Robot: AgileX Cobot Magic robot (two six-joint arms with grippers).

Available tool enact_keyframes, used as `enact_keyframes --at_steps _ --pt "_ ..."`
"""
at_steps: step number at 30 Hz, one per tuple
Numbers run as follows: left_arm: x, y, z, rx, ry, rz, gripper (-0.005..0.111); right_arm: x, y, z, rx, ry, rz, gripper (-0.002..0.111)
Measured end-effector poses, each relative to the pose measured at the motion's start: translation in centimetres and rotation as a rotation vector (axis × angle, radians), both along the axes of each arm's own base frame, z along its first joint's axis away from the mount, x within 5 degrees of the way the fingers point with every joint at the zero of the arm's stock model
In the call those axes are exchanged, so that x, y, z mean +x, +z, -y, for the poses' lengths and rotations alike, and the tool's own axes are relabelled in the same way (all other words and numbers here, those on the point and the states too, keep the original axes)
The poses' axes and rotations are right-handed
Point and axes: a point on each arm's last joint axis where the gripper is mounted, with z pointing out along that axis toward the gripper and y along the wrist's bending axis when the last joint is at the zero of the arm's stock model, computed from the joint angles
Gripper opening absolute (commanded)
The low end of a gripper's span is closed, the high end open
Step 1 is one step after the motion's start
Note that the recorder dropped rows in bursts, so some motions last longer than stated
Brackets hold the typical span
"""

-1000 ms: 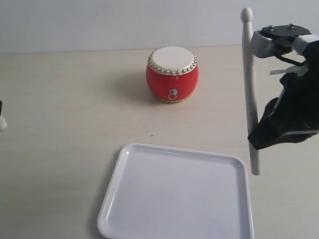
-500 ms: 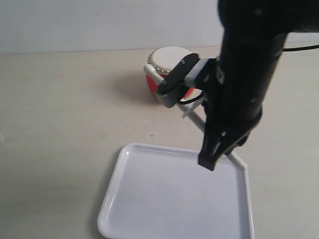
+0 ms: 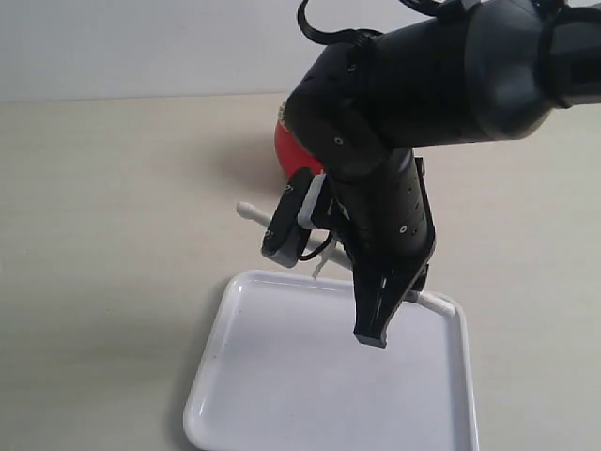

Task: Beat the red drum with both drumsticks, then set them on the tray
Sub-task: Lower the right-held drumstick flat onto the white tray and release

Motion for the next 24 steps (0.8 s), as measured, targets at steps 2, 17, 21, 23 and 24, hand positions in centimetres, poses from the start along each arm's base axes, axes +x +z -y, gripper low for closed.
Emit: enact_keyframes --at_steps 2,17,21,23,24 --pt "0.0 0.0 0.0 0.006 0.001 0.002 0.0 0.0 -0.3 0.0 -0.008 0.009 -0.009 0.0" --pt "0.0 0.0 -0.1 0.011 0.0 0.002 0.0 0.4 -3.5 -0.4 -0.087 0.045 -0.084 0.0" --pt "0.0 0.0 -0.1 0.011 0.0 0.002 0.0 0.5 -4.7 -0.4 -0.117 0.05 -0.102 0.0" --pt "0.0 0.0 -0.1 0.011 0.0 0.002 0.0 0.5 -4.9 -0.4 -0.124 0.051 -0.106 0.0" --pt "0.0 0.0 -0.1 0.011 0.0 0.002 0.0 0.5 -5.1 -0.4 -0.128 0.052 -0.108 0.0"
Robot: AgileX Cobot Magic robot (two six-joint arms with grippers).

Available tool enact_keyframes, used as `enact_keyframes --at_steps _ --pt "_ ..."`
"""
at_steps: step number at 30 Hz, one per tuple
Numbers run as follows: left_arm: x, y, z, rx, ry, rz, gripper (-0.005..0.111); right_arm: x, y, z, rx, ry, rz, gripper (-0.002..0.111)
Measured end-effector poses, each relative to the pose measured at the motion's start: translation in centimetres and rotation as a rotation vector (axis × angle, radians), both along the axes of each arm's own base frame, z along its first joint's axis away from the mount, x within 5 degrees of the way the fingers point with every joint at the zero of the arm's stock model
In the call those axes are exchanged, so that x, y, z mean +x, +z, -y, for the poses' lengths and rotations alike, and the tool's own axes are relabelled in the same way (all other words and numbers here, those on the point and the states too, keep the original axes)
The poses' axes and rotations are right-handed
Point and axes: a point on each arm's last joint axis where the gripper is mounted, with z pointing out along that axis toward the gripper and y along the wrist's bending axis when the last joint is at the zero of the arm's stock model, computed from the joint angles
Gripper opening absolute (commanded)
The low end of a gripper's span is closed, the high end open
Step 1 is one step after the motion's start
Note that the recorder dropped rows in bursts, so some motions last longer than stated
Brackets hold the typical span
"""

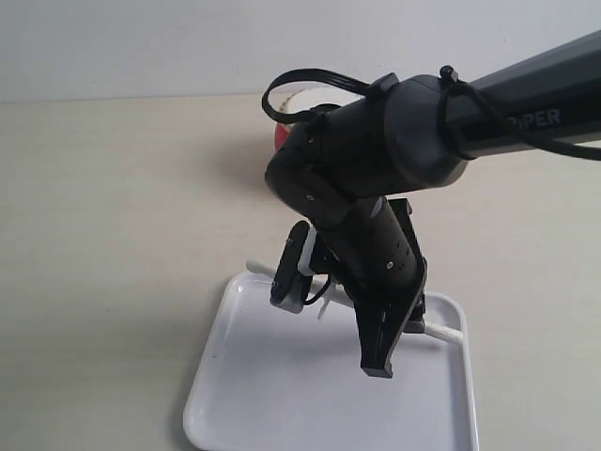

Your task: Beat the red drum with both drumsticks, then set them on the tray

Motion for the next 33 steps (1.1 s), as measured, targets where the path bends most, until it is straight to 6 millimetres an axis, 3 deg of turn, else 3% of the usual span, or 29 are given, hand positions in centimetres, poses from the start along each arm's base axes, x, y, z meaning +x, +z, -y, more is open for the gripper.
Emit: enact_keyframes --at_steps 4,14,26,33 --pt "0.0 0.0 0.0 -0.001 0.001 -0.001 0.0 0.0 -0.1 0.0 -0.002 0.002 -0.002 0.001" --pt "0.0 0.0 0.0 -0.003 0.004 -0.003 0.0 -0.1 -0.1 -0.1 0.006 -0.006 -0.012 0.021" --pt "0.0 -0.1 -0.2 0.025 0.004 -0.004 0.0 -0.3 -0.1 -0.2 0.019 -0.035 -0.018 0.018" --pt "0.0 -0.3 -0.3 0.04 0.016 -0.018 0.0 -3.1 4.6 0.5 0.308 -0.209 0.017 0.0"
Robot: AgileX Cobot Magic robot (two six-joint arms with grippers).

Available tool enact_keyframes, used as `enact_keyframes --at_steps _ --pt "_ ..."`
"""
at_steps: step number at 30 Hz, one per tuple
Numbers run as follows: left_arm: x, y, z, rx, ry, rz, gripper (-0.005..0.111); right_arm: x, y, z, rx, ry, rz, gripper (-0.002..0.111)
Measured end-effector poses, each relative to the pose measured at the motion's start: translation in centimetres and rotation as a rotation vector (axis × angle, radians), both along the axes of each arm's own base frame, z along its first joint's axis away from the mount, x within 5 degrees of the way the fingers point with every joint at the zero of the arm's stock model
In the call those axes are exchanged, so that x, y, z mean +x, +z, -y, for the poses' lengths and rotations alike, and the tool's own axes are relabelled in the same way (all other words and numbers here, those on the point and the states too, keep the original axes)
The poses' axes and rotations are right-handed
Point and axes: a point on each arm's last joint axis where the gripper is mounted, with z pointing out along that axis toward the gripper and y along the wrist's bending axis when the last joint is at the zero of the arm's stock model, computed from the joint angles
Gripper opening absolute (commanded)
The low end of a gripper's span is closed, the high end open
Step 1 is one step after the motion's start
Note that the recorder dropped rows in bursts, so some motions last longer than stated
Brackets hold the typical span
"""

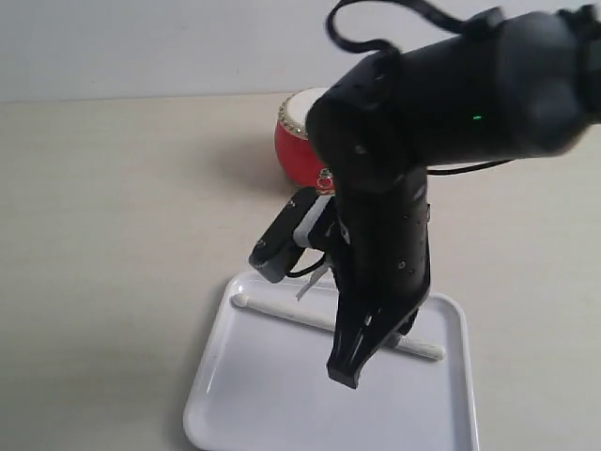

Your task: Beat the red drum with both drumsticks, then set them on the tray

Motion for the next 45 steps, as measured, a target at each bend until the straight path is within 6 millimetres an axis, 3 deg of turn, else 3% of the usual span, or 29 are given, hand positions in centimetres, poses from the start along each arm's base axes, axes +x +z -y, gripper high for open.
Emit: enact_keyframes --at_steps 8,14,19,28,37,45 --pt "0.0 -1.0 0.2 -0.047 0.024 -0.049 0.0 -3.5 3.1 2.8 0.344 -0.105 0.167 0.0" --pt "-0.2 -3.4 1.4 -0.254 0.071 -0.205 0.0 -5.5 4.4 4.2 0.55 -0.203 0.217 0.0" --pt "0.3 -4.2 2.1 -0.417 0.13 -0.258 0.0 -6.5 5.2 3.9 0.708 -0.304 0.162 0.0" --pt "0.2 -7.0 3.4 -0.613 0.115 -0.4 0.0 -6.6 7.1 2.6 0.963 -0.278 0.176 0.0" --pt "-0.6 -9.7 3.2 -0.715 0.184 -0.474 0.0 -6.7 7.8 2.7 1.003 -0.264 0.193 0.0" --pt "-0.3 -10.5 2.9 -0.833 0.286 -0.491 0.0 -6.9 9.3 3.2 1.07 -0.307 0.233 0.0"
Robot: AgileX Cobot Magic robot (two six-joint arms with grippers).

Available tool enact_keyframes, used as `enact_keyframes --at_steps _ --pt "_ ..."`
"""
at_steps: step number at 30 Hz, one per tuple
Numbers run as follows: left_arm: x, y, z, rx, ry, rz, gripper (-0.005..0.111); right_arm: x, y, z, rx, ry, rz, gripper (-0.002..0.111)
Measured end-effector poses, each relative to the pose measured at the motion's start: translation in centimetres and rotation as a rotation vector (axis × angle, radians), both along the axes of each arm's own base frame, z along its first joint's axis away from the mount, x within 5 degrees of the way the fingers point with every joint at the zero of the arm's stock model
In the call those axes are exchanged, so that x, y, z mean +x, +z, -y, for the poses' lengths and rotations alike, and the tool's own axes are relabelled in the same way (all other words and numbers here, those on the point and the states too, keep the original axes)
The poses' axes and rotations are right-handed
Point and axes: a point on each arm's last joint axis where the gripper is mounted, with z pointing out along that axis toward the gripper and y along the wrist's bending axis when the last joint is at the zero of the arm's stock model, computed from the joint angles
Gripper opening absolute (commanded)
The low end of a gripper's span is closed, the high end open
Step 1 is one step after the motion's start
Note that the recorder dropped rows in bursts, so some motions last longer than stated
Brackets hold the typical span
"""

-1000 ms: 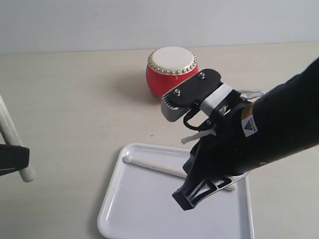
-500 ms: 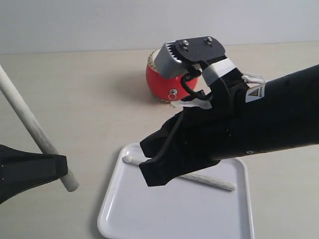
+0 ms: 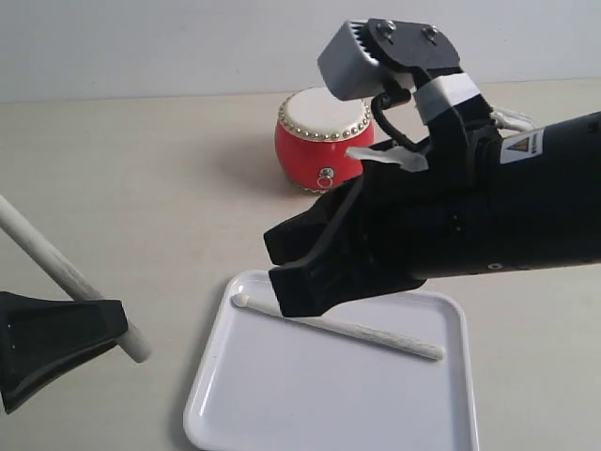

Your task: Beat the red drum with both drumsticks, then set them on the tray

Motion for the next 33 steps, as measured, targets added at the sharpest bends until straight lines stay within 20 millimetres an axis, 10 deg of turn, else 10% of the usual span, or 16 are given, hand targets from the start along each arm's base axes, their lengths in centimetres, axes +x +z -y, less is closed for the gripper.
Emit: enact_keyframes --at_steps 16,33 --pt "-0.3 -2.5 2.6 0.034 -0.113 -0.301 0.0 -0.2 0.0 0.0 0.002 0.0 -0.037 0.0" --pt "2.4 -2.4 9.9 0.172 0.068 -0.48 0.0 -0.6 0.4 0.3 0.026 -0.015 -0.075 0.0"
